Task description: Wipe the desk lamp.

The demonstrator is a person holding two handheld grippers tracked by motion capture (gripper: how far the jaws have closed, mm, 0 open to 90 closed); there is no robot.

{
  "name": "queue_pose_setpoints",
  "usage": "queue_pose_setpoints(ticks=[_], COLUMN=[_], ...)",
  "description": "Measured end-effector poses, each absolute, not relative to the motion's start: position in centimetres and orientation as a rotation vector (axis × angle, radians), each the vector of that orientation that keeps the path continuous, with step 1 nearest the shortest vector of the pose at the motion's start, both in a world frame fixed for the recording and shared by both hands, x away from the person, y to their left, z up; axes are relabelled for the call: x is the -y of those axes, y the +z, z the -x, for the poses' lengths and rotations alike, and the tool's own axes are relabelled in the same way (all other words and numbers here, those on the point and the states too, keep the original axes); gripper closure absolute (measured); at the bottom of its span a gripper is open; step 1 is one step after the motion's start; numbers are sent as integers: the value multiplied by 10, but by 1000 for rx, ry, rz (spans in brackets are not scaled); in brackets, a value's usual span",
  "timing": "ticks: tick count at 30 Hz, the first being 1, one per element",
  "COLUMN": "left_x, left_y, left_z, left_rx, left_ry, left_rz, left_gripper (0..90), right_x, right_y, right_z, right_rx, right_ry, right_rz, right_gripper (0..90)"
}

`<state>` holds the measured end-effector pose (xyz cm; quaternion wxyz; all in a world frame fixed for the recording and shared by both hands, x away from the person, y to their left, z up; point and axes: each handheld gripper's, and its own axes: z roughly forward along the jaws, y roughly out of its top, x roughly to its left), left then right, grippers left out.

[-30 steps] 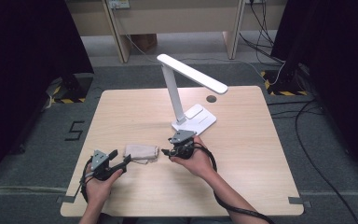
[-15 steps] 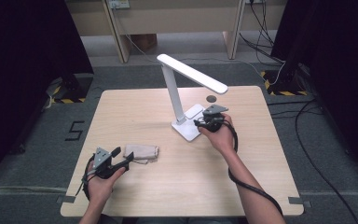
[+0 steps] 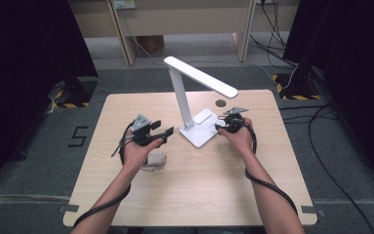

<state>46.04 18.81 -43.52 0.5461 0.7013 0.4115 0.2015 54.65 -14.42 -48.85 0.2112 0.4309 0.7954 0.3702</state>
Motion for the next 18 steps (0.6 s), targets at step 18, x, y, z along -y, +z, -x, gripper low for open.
queue_pose_setpoints(ticks=[18], left_x=[-148], left_y=[-414], left_z=[-561], left_rx=[-992], left_ry=[473], left_rz=[-1642], left_gripper=[496], right_x=[152], right_y=[-483], right_z=[-526], right_rx=[-2208], right_ry=[1071], right_rz=[-1152], right_gripper=[449])
